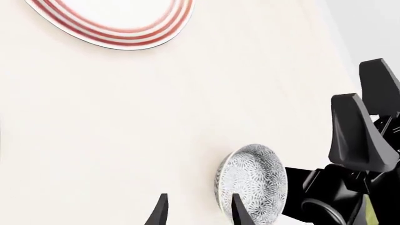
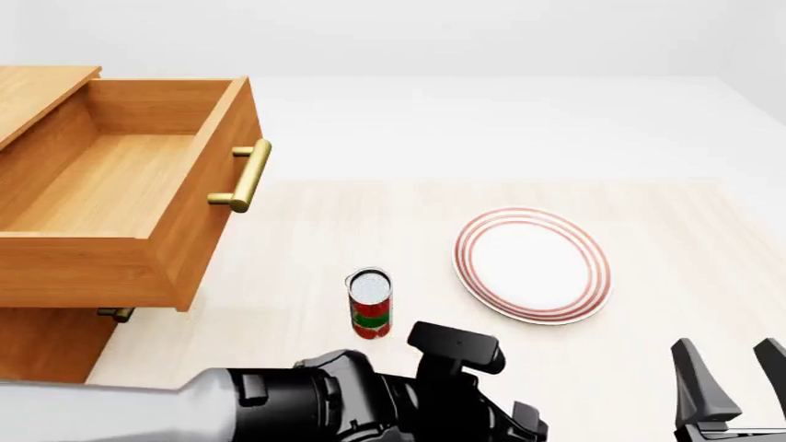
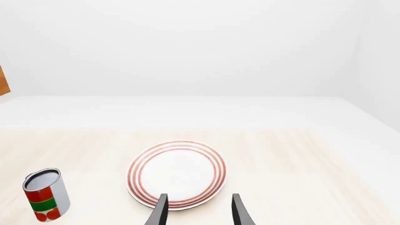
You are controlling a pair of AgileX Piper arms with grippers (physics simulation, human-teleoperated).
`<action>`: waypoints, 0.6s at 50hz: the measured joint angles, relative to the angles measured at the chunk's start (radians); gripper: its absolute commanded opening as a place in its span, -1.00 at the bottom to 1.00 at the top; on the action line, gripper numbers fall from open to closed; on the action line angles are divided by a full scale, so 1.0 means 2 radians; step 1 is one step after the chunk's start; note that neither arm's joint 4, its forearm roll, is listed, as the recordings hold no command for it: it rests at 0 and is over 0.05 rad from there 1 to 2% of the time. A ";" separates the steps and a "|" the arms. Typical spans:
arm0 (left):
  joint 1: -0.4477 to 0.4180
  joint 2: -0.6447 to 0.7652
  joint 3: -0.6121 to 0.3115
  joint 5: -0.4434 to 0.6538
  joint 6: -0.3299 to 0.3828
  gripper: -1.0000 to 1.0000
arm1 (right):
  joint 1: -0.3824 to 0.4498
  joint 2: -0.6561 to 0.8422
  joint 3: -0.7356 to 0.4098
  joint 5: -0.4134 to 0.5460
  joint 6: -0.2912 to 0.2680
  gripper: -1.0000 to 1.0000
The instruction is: Put the bowl in the top drawer of the cabinet.
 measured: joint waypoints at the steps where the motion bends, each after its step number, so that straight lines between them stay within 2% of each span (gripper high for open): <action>1: -0.001 0.002 -0.001 0.000 -0.001 1.00 | 0.000 0.000 0.000 0.000 0.000 1.00; 30: -0.019 0.050 -0.016 -0.018 -0.019 1.00 | 0.000 0.000 0.000 0.000 0.000 1.00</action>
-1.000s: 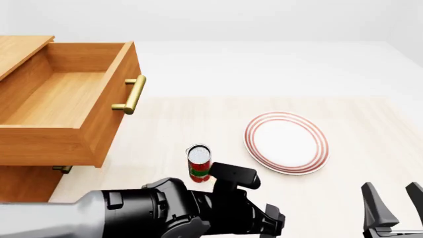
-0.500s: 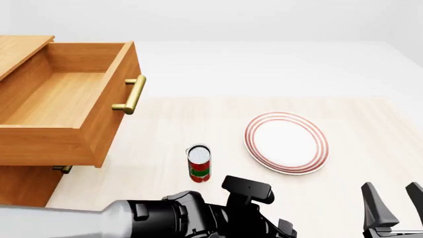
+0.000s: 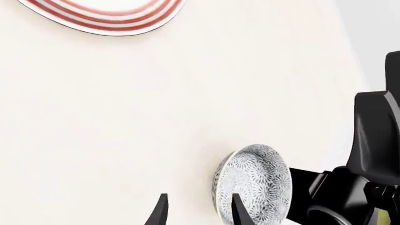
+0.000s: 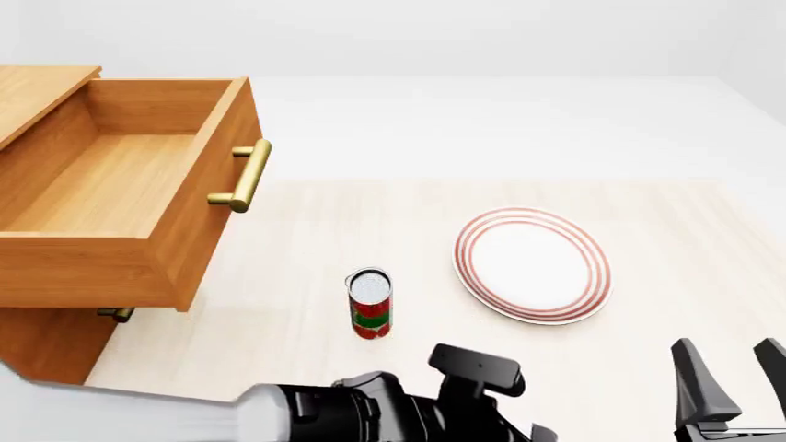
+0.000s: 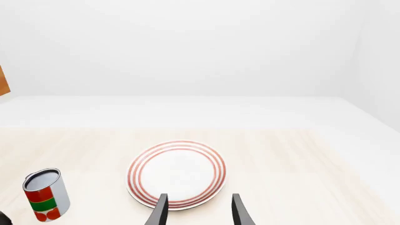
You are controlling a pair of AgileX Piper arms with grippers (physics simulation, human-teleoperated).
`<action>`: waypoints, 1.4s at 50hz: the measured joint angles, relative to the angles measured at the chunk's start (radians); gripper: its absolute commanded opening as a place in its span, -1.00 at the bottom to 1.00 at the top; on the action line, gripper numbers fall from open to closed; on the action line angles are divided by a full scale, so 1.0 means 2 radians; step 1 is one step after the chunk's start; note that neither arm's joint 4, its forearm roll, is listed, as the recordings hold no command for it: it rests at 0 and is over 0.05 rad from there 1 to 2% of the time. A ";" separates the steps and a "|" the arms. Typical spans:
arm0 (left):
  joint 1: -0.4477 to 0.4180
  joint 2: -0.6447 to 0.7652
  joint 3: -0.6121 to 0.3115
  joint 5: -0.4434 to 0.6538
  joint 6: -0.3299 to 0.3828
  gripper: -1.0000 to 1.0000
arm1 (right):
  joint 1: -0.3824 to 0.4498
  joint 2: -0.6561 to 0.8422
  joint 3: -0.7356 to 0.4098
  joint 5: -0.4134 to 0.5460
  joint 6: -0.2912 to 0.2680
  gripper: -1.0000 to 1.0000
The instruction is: Put the bowl in the top drawer of the cabinet.
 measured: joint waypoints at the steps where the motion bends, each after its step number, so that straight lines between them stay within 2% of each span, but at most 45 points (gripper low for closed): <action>1: -0.001 0.002 -0.001 -0.001 -0.001 1.00 | 0.000 0.000 0.000 0.000 0.000 1.00; 70: -0.028 0.079 -0.020 -0.039 -0.036 1.00 | 0.000 0.000 0.000 0.000 0.000 1.00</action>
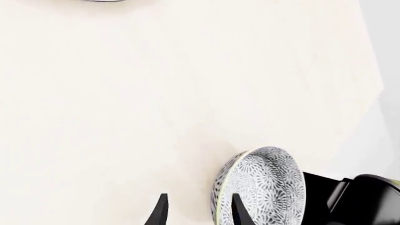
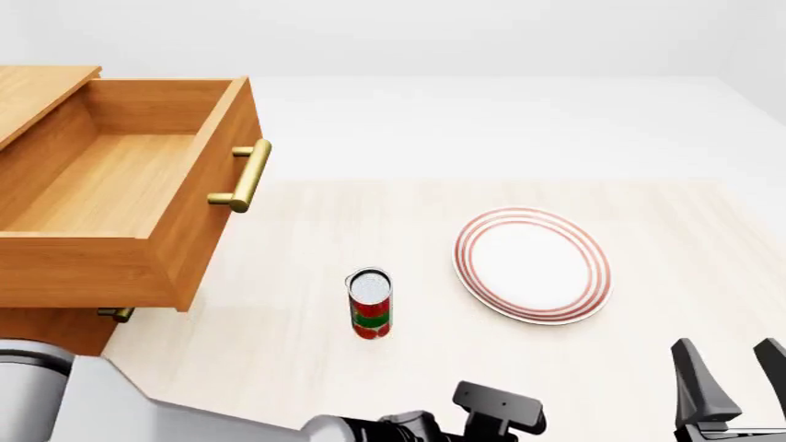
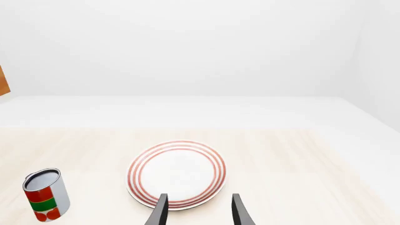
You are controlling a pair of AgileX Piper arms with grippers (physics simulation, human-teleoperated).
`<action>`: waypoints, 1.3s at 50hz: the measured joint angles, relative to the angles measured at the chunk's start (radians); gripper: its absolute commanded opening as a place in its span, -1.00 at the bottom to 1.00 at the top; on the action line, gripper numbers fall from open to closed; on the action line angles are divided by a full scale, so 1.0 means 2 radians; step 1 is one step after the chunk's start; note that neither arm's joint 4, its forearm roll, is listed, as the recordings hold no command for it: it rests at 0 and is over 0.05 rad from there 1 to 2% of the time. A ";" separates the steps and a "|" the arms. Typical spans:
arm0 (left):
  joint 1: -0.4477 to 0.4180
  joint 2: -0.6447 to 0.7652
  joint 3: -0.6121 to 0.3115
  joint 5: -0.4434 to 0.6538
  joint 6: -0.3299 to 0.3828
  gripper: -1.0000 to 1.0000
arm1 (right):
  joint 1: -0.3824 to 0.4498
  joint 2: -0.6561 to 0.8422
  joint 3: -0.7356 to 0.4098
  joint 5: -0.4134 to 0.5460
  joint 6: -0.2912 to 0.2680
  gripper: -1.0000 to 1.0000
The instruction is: Put the bowl in the top drawer of the cabinet.
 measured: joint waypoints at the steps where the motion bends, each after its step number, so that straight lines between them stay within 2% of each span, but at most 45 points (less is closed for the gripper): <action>1: 0.000 0.001 0.000 -0.001 0.000 1.00 | 0.000 0.000 0.000 0.000 0.000 1.00; 21: -0.005 0.020 -0.008 -0.007 -0.006 1.00 | 0.000 0.000 0.000 0.000 0.000 1.00; 22: -0.006 0.020 -0.009 -0.007 -0.007 -1.00 | 0.000 0.000 0.000 0.000 0.000 1.00; 43: 0.012 0.010 -0.016 0.006 0.022 -1.00 | 0.000 0.000 0.000 0.000 0.000 1.00; 65: 0.047 -0.035 -0.006 0.030 0.046 -1.00 | 0.000 0.000 0.000 0.000 0.000 1.00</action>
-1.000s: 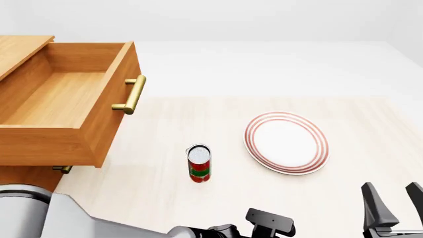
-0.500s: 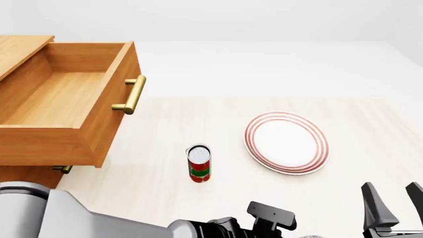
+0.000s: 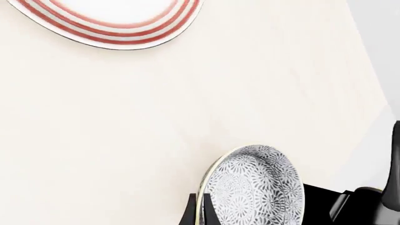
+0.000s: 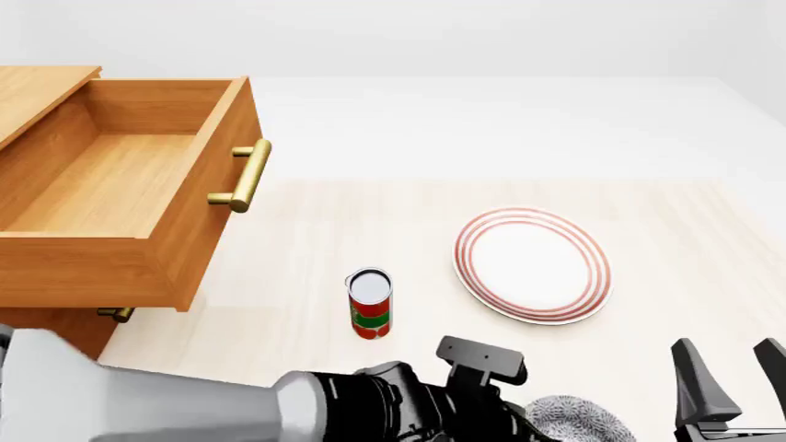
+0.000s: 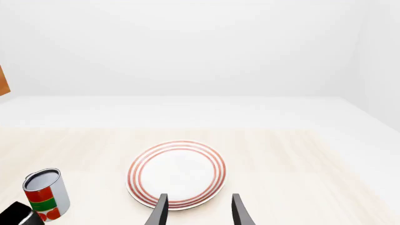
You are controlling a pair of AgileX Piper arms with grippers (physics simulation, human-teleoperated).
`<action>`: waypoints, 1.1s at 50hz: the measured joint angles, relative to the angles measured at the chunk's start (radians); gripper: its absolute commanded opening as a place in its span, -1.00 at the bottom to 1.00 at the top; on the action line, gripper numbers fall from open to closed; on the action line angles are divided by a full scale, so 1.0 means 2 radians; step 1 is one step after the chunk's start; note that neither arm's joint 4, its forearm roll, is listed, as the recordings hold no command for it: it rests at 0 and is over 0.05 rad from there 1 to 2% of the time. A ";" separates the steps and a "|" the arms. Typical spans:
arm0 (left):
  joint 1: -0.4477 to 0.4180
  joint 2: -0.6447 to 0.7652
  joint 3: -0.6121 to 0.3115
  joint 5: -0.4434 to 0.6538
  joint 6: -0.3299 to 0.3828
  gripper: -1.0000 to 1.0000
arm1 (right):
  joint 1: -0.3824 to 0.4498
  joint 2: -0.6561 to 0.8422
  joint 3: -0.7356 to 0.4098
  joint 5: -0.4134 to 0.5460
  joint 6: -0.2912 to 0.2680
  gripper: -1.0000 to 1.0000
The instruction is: Put the bowl in the top drawer of the cabinet.
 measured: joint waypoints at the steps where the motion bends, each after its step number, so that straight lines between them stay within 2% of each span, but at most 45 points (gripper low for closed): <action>1: 0.002 -0.003 0.001 0.001 0.001 -1.00 | 0.000 0.000 0.000 0.000 0.000 1.00; 25: 0.040 -0.066 0.010 0.028 0.029 -1.00 | 0.000 0.000 0.000 0.000 0.000 1.00; 55: 0.070 -0.132 -0.029 0.089 0.068 -1.00 | 0.000 0.000 0.000 0.000 0.000 1.00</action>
